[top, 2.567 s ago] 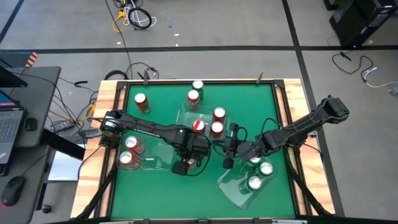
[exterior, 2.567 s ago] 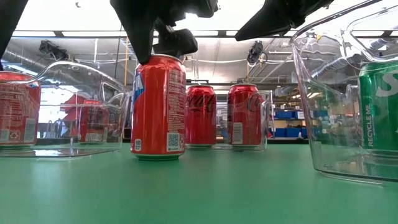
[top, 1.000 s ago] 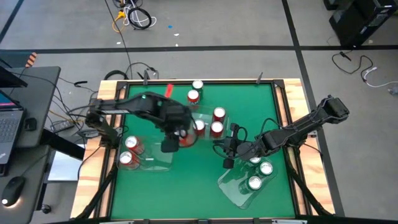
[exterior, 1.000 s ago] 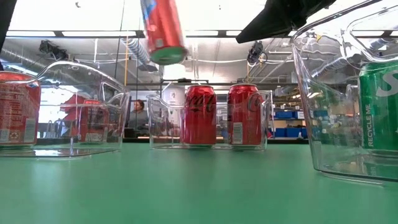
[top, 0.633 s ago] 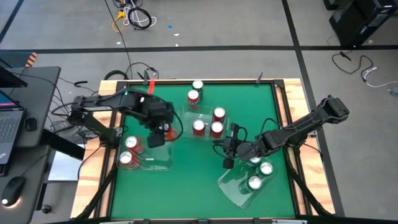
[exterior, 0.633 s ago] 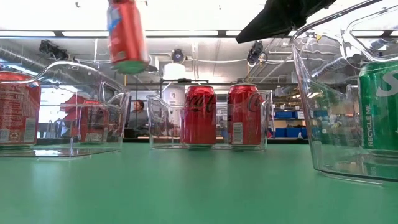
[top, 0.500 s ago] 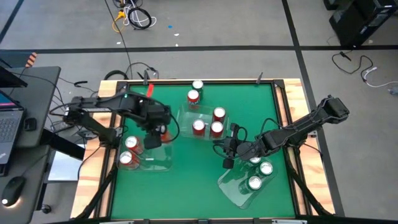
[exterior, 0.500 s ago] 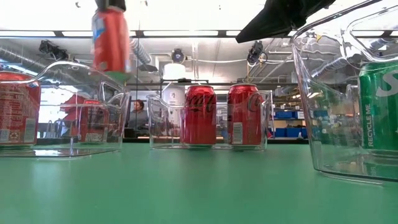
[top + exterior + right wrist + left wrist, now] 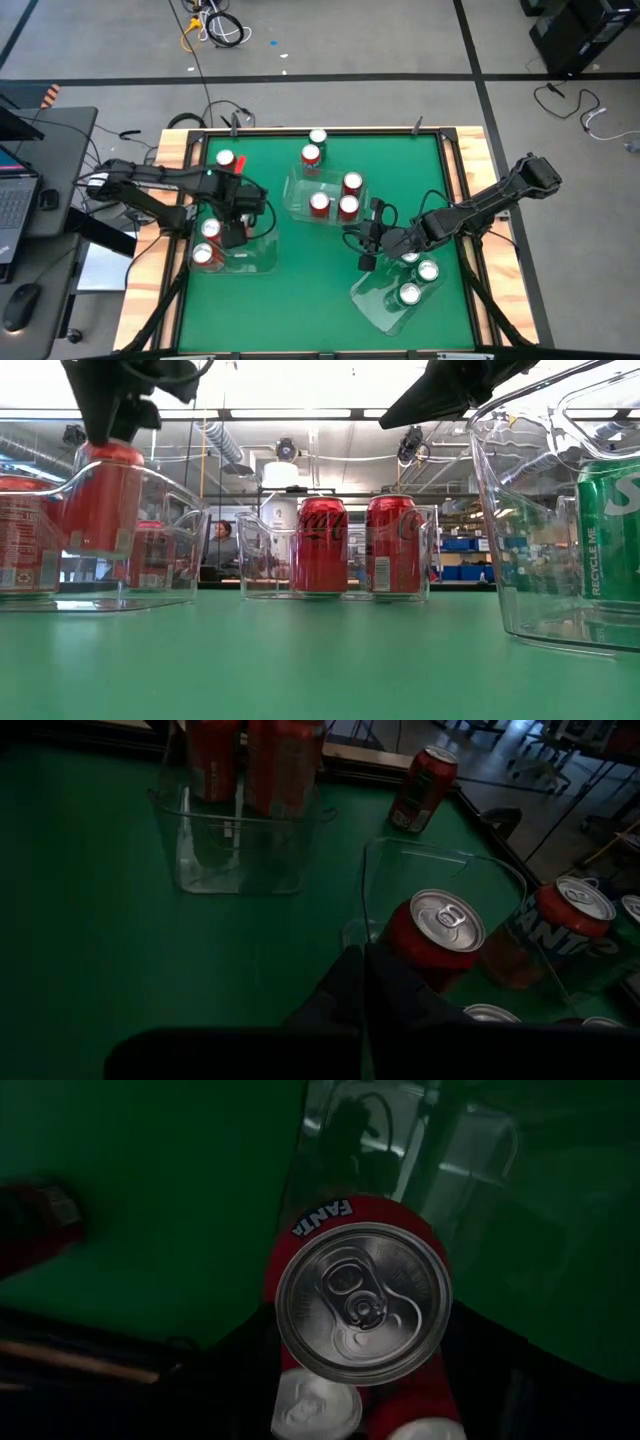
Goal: Sort soda cans
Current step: Put the bottom red soda can into the bottom left transparent bin
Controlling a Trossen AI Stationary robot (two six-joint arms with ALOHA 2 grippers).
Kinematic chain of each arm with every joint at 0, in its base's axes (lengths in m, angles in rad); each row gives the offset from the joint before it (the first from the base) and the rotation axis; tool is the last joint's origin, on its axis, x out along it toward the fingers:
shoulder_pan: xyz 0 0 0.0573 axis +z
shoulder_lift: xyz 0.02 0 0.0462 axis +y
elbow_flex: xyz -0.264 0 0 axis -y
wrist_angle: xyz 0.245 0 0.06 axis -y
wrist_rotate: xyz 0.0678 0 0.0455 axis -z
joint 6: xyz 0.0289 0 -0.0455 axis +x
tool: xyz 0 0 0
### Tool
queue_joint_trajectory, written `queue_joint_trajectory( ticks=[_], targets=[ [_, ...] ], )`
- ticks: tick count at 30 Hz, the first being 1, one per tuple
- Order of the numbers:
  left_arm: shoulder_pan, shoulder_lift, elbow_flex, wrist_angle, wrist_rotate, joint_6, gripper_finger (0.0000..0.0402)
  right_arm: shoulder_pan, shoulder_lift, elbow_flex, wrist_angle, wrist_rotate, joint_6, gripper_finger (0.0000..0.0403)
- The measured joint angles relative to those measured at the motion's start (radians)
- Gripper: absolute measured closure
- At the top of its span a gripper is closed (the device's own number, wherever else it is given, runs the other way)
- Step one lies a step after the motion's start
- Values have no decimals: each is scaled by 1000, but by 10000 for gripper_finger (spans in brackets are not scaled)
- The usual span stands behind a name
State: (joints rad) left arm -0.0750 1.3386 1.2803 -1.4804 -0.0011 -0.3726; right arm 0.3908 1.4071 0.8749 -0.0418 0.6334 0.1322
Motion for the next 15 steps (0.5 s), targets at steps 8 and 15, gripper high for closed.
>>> queue_joint_trajectory(
  ticks=[8, 15],
  targets=[
    [0, -26, -167, 106, 14, 22, 177, 0, 0, 0, 1, 0, 0, 403],
    [2, -30, -229, 138, 48, 33, 177, 0, 0, 0, 1, 0, 7, 403]
  ],
)
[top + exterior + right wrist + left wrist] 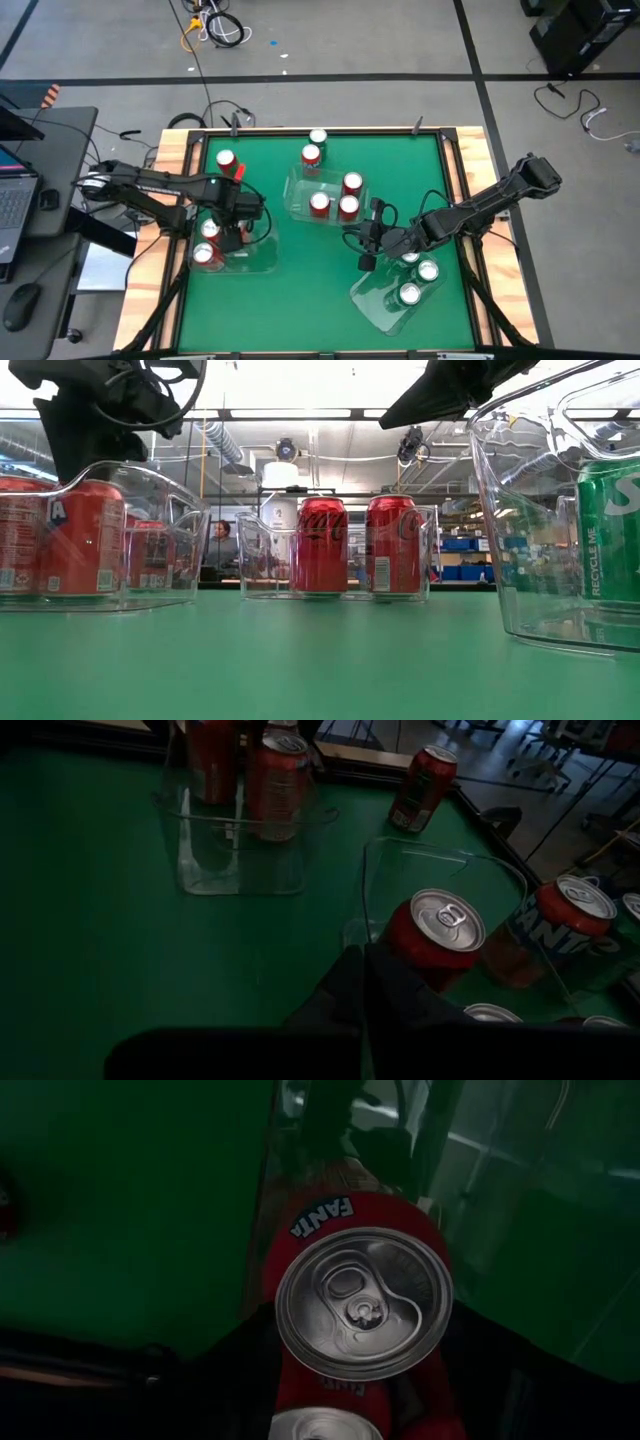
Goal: Sort soda cans
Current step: Put the bottom red soda can into the bottom left transparent bin
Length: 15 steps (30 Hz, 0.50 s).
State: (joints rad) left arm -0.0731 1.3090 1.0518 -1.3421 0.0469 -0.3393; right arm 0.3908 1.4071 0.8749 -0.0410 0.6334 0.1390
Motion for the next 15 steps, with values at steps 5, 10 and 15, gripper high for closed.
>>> queue_joint_trajectory(
  ticks=[5, 10, 15],
  targets=[
    [0, 5, 20, -4, 0, -5, 150, 0, 0, 0, 2, 0, 0, 403],
    [0, 8, 36, 17, 8, -5, 131, 0, 0, 0, 2, 0, 0, 403],
    [0, 7, 36, 10, 38, -13, 129, 0, 0, 0, 2, 0, 0, 403]
  ],
)
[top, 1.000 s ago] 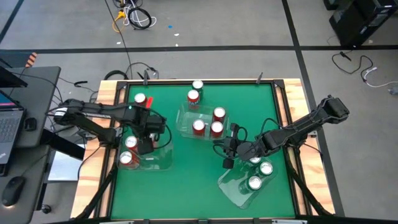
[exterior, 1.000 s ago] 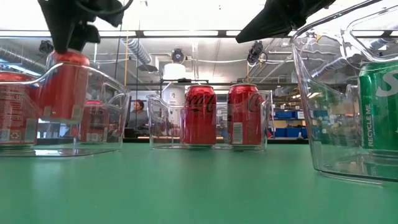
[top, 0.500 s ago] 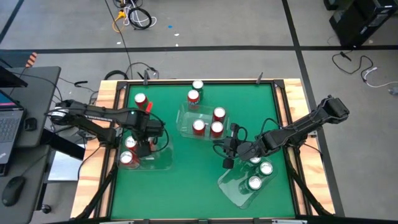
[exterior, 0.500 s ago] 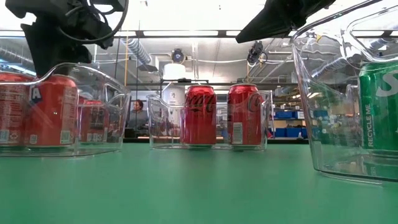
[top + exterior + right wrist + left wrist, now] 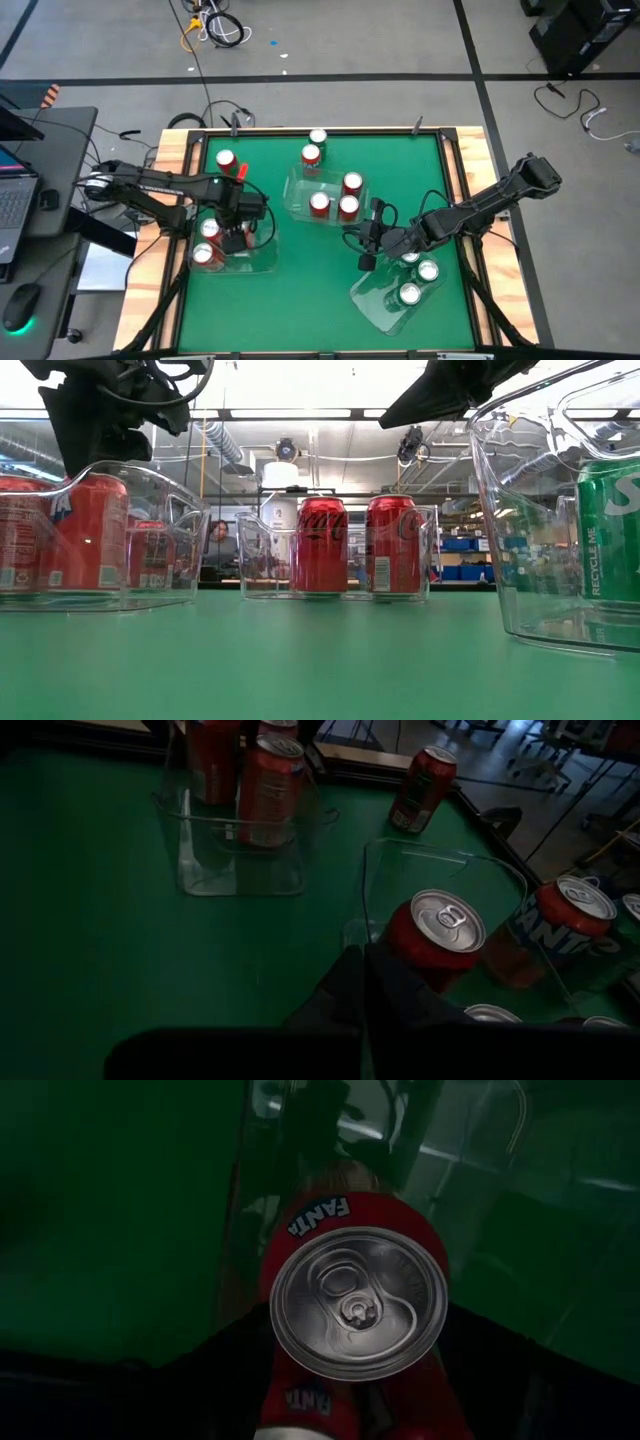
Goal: Sort soda cans
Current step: Put the bottom red soda can into the bottom left transparent bin
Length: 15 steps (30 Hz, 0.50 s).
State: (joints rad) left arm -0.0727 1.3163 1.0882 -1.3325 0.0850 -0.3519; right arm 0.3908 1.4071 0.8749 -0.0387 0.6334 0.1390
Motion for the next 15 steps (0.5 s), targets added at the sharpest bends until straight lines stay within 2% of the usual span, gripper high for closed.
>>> queue_joint_trajectory(
  ticks=[15],
  targets=[
    [0, -1, 2, 4, 6, 13, 131, 0, 0, 0, -1, 0, 0, 403]
  ],
)
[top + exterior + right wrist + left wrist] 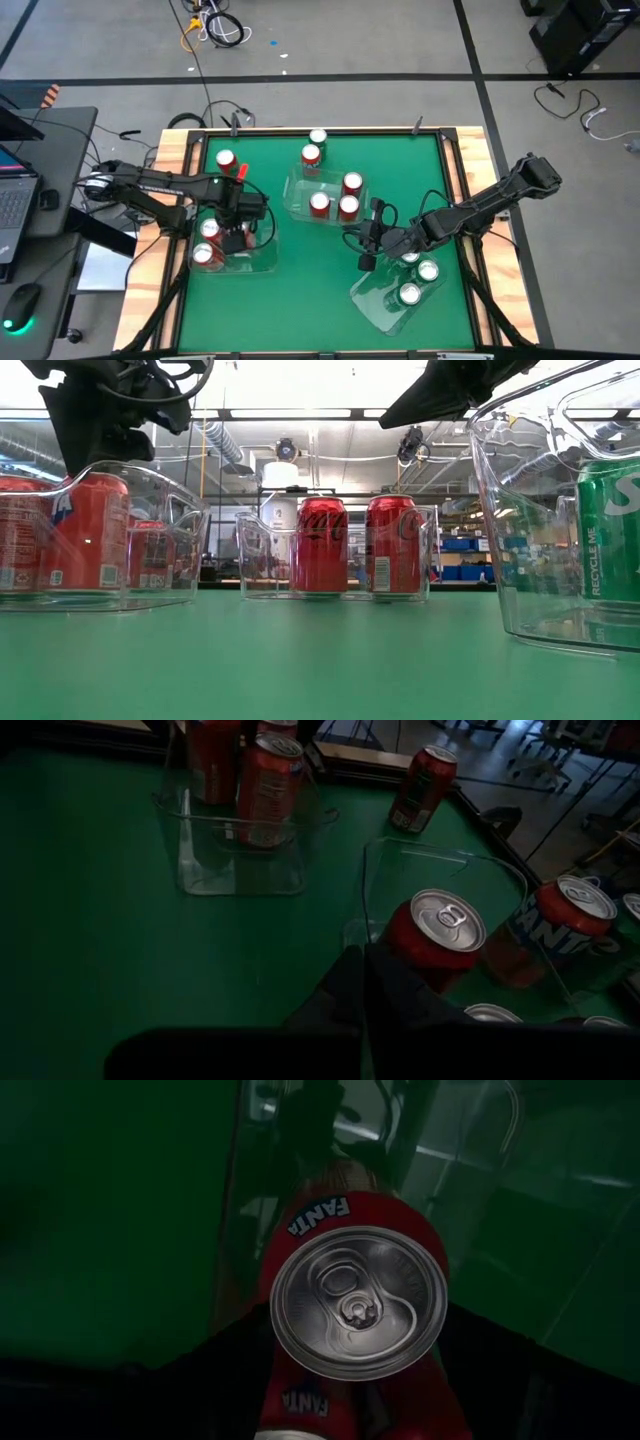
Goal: Sort soda cans
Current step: Put the bottom red soda can into the bottom left transparent bin
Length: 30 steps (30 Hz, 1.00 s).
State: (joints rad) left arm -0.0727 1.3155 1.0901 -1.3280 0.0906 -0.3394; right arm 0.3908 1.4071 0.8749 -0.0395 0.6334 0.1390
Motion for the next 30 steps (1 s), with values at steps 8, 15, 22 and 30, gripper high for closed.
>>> queue_joint_trajectory(
  ticks=[8, 15, 22, 30],
  targets=[
    [0, -2, 2, -3, -27, 21, 115, 0, 0, 0, 0, 0, 0, 403],
    [0, -2, 3, -4, -44, 24, 103, 0, 0, 0, 0, 0, 0, 403],
    [0, -2, 3, -12, -30, 22, 101, 0, 0, 0, 0, 0, 0, 403],
    [0, -2, 2, -13, 15, 21, 101, 0, 0, 0, 1, 0, 0, 403]
  ],
)
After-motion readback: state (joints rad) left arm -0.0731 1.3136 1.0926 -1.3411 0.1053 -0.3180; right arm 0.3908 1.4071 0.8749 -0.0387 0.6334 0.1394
